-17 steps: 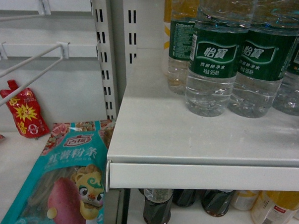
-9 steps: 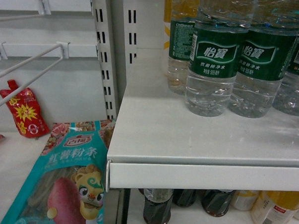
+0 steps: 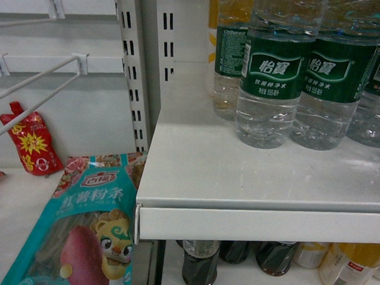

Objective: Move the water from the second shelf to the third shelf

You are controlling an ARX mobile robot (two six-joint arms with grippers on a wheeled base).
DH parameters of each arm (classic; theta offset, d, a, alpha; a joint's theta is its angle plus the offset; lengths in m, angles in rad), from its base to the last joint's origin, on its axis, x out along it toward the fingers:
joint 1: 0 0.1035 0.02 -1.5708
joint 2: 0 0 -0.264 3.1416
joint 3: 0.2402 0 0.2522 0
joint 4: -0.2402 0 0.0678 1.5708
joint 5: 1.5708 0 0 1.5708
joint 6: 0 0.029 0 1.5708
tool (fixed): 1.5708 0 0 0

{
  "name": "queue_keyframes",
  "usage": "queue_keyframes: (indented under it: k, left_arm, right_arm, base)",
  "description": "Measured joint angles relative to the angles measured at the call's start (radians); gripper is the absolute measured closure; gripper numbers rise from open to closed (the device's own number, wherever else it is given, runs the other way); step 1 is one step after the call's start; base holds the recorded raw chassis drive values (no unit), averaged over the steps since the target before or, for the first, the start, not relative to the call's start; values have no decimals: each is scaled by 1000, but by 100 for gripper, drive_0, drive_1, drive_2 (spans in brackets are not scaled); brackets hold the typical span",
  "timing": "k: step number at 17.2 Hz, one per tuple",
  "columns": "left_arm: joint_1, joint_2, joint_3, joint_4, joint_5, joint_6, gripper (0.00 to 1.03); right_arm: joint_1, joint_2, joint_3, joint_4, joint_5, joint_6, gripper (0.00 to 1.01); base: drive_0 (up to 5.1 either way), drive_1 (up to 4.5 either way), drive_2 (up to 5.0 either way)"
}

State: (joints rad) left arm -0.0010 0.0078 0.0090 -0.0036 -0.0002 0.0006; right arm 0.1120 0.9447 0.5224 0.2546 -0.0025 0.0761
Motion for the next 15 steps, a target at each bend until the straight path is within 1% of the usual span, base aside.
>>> queue_keyframes:
  k: [4,7,8,9,10,11,13,14,15]
  left_arm:
    - [0,0,0,0,0,0,5]
    - [0,0,0,0,0,0,5]
    - [0,0,0,0,0,0,5]
    - [0,0,0,0,0,0,5]
    - [0,0,0,-1,-1,0,5]
    - [0,0,0,0,0,0,5]
    - [0,0,0,0,0,0,5]
    - [0,0,0,0,0,0,5]
    - [0,0,0,0,0,0,5]
  right_arm:
    - [-3,-230,-35,-142,14,-16,3]
    - [-17,-391,-43,-243,14,-18,3]
    - [-31,-423,-45,-257,18,-18,3]
    - [-96,-462,-83,-187,2,-45,15]
    - [-120,-512,-137,-200,11,-52,28]
    - [-117,-549,-183,-218,2,-61,40]
    - [-112,-613,-225,-216,2,-69,66]
    - [-112,-634,-254,-192,3,-69,81]
    - [-112,-628,-293,-144,3,-70,94]
  base:
    - [0,0,0]
    - [0,0,0]
    - [0,0,0]
    - [0,0,0]
    - [0,0,0]
    - [0,0,0]
    - [0,0,0]
    - [0,0,0]
    - [0,0,0]
